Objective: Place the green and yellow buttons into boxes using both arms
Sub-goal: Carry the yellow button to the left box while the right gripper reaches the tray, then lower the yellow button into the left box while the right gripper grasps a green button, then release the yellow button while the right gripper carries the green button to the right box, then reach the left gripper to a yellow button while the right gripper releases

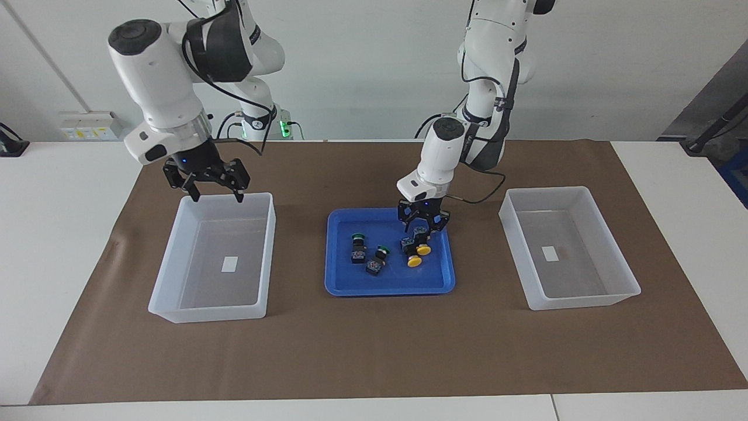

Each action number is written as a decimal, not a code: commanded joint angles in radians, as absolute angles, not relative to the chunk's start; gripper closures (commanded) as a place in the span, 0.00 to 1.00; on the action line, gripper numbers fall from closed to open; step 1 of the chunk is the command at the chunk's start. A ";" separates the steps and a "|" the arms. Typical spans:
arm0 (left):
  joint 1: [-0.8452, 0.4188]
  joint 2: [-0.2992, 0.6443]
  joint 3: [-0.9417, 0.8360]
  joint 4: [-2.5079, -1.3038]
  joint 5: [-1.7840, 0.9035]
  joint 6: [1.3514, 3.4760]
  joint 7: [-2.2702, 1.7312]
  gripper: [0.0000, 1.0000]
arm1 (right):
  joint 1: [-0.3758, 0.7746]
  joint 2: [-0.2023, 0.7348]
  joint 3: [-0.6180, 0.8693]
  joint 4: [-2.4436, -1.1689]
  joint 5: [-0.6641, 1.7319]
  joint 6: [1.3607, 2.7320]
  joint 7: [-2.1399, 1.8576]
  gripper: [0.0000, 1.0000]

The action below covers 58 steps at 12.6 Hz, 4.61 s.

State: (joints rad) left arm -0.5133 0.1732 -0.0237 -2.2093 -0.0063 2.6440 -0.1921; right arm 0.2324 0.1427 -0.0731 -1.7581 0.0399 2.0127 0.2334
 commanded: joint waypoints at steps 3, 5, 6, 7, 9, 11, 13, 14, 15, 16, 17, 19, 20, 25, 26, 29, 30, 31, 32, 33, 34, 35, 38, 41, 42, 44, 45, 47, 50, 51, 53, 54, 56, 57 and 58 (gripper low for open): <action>-0.376 0.054 -0.023 -2.087 -0.006 2.354 -0.039 1.00 | 0.395 0.236 -0.074 -1.779 0.061 2.158 0.382 0.00; -0.300 0.029 -0.023 -2.022 -0.006 2.257 0.047 1.00 | 0.455 0.287 -0.074 -1.804 0.061 2.285 0.420 0.00; -0.261 0.012 -0.023 -2.016 -0.006 2.249 0.086 1.00 | 0.477 0.316 -0.074 -1.804 0.061 2.334 0.434 0.00; -0.229 -0.001 -0.023 -2.014 -0.006 2.249 0.115 1.00 | 0.495 0.330 -0.074 -1.809 0.061 2.364 0.442 0.00; -0.160 -0.009 -0.023 -2.014 -0.006 2.259 0.132 1.00 | 0.517 0.333 -0.074 -1.836 0.060 2.382 0.445 0.00; -0.096 -0.009 -0.023 -2.022 -0.006 2.279 0.135 1.00 | 0.537 0.333 -0.074 -1.893 0.060 2.451 0.442 0.00; -0.052 -0.005 -0.023 -2.028 -0.008 2.309 0.137 1.00 | 0.563 0.333 -0.074 -1.952 0.060 2.503 0.434 0.00; -0.035 0.005 -0.023 -2.031 -0.008 2.321 0.137 1.00 | 0.572 0.330 -0.074 -1.965 0.060 2.511 0.431 0.00; -0.020 0.009 -0.023 -2.039 -0.011 2.342 0.138 1.00 | 0.574 0.330 -0.074 -1.965 0.058 2.514 0.430 0.04; 0.001 0.021 -0.023 -2.045 -0.014 2.362 0.146 1.00 | 0.574 0.339 -0.074 -1.964 0.058 2.519 0.426 0.09; 0.011 0.038 -0.023 -2.045 -0.015 2.384 0.159 1.00 | 0.577 0.360 -0.074 -1.963 0.055 2.534 0.426 0.13; 0.055 0.058 -0.025 -2.072 -0.020 2.456 0.178 1.00 | 0.607 0.400 -0.074 -1.962 0.051 2.583 0.433 0.23; 0.058 0.061 -0.025 -2.078 -0.029 2.470 0.181 1.00 | 0.606 0.397 -0.074 -1.963 0.042 2.571 0.425 0.35; 0.075 0.123 -0.026 -2.089 -0.066 2.537 0.199 1.00 | 0.591 0.355 -0.077 -1.942 0.043 2.493 0.434 1.00; 0.075 0.136 -0.026 -2.088 -0.066 2.540 0.201 1.00 | 0.574 0.321 -0.080 -1.915 0.049 2.420 0.434 1.00; 0.072 0.178 -0.026 -2.089 -0.066 2.577 0.199 1.00 | 0.497 0.214 -0.087 -1.824 0.058 2.216 0.443 1.00; 0.071 0.184 -0.026 -2.094 -0.066 2.583 0.201 1.00 | 0.442 0.178 -0.086 -1.824 0.049 2.180 0.427 1.00; 0.069 0.187 -0.026 -2.100 -0.066 2.586 0.201 1.00 | 0.386 0.154 -0.086 -1.827 0.048 2.160 0.376 1.00; 0.066 0.207 -0.026 -2.100 -0.066 2.603 0.199 1.00 | 0.330 0.143 -0.086 -1.828 0.048 2.145 0.307 1.00; 0.064 0.227 -0.029 -2.099 -0.066 2.638 0.199 1.00 | 0.268 0.140 -0.086 -1.835 0.046 2.145 0.240 1.00; 0.064 0.244 -0.029 -2.092 -0.066 2.652 0.199 1.00 | 0.214 0.140 -0.084 -1.836 0.046 2.146 0.165 1.00; 0.064 0.265 -0.031 -2.080 -0.064 2.657 0.199 1.00 | 0.169 0.141 -0.084 -1.847 0.046 2.157 0.106 1.00; 0.066 0.313 -0.032 -2.049 -0.063 2.697 0.201 0.94 | 0.062 0.179 -0.084 -1.907 0.046 2.254 -0.029 1.00; 0.057 0.311 -0.032 -2.005 -0.064 2.666 0.198 0.18 | 0.017 0.261 -0.084 -1.924 0.049 2.361 -0.048 1.00; 0.054 0.302 -0.032 -1.996 -0.061 2.645 0.196 0.04 | 0.017 0.279 -0.083 -1.924 0.060 2.381 -0.046 1.00; 0.040 0.253 -0.032 -1.979 -0.060 2.587 0.195 0.00 | 0.028 0.313 -0.083 -1.927 0.061 2.433 -0.037 1.00; 0.028 0.215 -0.032 -1.974 -0.058 2.544 0.190 0.00 | 0.028 0.328 -0.083 -1.931 0.063 2.448 -0.035 1.00; -0.027 0.178 -0.032 -1.933 -0.058 2.418 0.177 0.00 | 0.037 0.357 -0.081 -1.939 0.075 2.476 -0.025 0.89; -0.148 0.187 -0.032 -1.878 -0.052 2.353 0.027 0.00 | 0.037 0.357 -0.080 -1.945 0.078 2.484 -0.020 0.40; -0.191 0.187 -0.032 -1.884 -0.052 2.368 -0.010 0.00 | 0.037 0.357 -0.080 -1.945 0.078 2.484 -0.018 0.07; -0.270 0.190 -0.032 -1.905 -0.052 2.391 -0.069 0.00 | 0.037 0.356 -0.081 -1.941 0.078 2.482 -0.021 0.00; -0.308 0.195 -0.032 -1.919 -0.052 2.393 -0.099 0.00 | 0.037 0.347 -0.081 -1.933 0.078 2.473 -0.021 0.00; -0.380 0.196 -0.034 -1.995 -0.052 2.486 -0.117 0.00 | 0.037 0.306 -0.081 -1.927 0.077 2.441 -0.021 0.00; -0.411 0.196 -0.034 -2.040 -0.052 2.538 -0.118 0.00 | 0.037 0.281 -0.081 -1.919 0.077 2.410 -0.021 0.00; -0.432 0.205 -0.034 -2.055 -0.052 2.566 -0.121 0.00 | 0.037 0.262 -0.081 -1.902 0.077 2.364 -0.020 0.00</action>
State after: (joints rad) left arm -0.3871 0.2110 -0.0511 -1.9899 -0.0447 2.4890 -0.1138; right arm 0.0389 0.3178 -0.0860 -1.9093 0.0592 2.4319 -0.0260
